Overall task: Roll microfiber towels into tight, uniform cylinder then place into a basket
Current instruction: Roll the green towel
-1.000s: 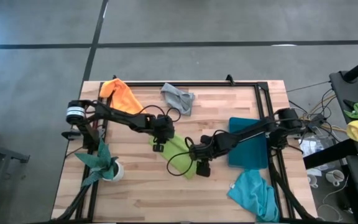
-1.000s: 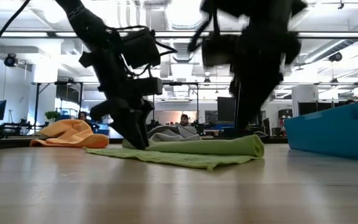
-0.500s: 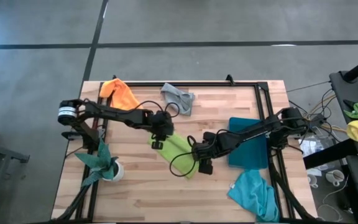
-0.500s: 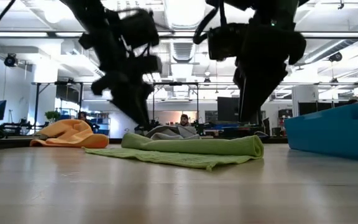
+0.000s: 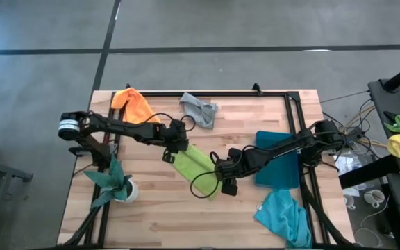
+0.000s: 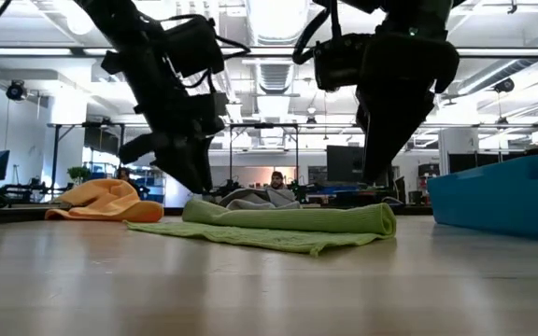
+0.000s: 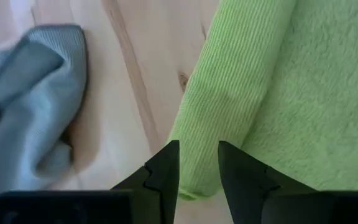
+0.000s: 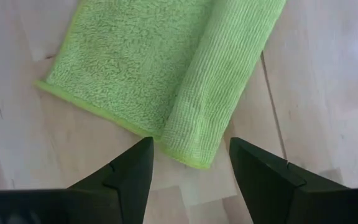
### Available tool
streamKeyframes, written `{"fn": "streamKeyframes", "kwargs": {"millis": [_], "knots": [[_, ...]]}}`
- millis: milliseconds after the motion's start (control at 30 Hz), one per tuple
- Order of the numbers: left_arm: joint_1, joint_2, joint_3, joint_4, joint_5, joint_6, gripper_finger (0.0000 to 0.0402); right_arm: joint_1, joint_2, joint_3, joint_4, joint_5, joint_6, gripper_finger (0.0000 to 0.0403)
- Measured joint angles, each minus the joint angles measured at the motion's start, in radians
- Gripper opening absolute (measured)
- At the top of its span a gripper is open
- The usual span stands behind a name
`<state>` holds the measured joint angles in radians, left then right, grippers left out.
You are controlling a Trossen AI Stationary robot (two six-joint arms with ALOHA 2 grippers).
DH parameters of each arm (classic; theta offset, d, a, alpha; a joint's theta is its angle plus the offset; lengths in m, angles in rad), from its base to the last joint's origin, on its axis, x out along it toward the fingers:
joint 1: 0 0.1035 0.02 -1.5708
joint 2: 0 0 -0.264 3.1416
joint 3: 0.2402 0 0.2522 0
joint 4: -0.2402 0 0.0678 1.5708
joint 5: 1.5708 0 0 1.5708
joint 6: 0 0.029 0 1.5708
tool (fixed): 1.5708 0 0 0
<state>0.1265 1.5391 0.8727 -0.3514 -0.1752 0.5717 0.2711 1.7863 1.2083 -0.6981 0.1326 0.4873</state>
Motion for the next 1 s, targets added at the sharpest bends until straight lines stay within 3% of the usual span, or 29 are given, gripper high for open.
{"fn": "streamKeyframes", "kwargs": {"millis": [333, 467, 567, 767, 867, 1000], "knots": [[0.013, 0.068, -0.026, 0.119, 0.047, 0.115, 0.0096, 0.064, 0.000, -0.016, 0.154, 0.047, 0.002, 0.0208], [0.016, 0.107, -0.024, 0.082, 0.047, 0.115, 0.0096, 0.070, 0.017, -0.075, 0.340, 0.043, -0.042, 0.0208], [0.015, 0.110, -0.024, 0.029, 0.043, 0.070, 0.0096, 0.048, 0.051, -0.114, 0.384, 0.005, -0.018, 0.0208], [0.004, 0.067, 0.005, -0.113, 0.077, -0.118, 0.0096, 0.023, 0.068, -0.153, 0.325, -0.013, -0.050, 0.0208], [-0.009, 0.023, 0.025, -0.168, 0.194, -0.148, 0.0096, 0.005, 0.058, -0.157, 0.240, -0.016, -0.117, 0.0208], [-0.008, -0.044, 0.030, -0.170, 0.209, -0.146, 0.0096, -0.018, 0.017, -0.153, 0.111, -0.020, -0.179, 0.0208]]}}
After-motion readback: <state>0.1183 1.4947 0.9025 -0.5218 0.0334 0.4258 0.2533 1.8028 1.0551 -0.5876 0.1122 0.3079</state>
